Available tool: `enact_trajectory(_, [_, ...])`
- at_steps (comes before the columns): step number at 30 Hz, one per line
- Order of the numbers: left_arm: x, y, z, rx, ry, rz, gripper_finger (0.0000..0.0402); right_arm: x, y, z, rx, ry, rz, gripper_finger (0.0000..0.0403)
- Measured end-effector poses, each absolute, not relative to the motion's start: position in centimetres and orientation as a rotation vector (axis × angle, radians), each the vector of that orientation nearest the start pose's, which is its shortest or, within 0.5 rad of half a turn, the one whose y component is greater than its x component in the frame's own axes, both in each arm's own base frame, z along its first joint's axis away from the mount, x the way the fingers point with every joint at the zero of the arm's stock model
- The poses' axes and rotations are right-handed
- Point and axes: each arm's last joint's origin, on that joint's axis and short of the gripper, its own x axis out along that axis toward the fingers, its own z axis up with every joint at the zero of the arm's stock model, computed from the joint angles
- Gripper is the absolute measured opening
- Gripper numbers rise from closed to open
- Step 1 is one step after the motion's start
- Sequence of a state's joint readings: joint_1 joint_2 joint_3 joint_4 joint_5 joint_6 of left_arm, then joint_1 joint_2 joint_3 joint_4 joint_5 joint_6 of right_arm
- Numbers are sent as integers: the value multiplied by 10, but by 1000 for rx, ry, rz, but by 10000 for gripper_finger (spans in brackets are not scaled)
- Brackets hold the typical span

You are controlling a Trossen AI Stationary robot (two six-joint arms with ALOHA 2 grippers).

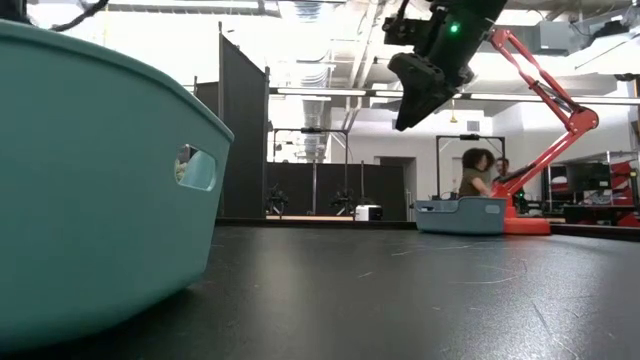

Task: Sort batteries
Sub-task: Put the silver battery into the green bin

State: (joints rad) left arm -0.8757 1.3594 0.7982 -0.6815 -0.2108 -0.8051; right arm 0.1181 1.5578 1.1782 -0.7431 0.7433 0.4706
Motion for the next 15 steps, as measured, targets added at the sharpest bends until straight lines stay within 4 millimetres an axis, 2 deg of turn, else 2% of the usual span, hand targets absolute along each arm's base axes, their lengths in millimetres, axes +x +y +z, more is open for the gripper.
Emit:
enact_trajectory(7, [154,-174,188,12,1207,-76,122,307,17,253,-51,845,-771,177])
enact_trajectory(15, [162,-179,162,133,1295,-81,122,307,17,253,-53,846,-770,177])
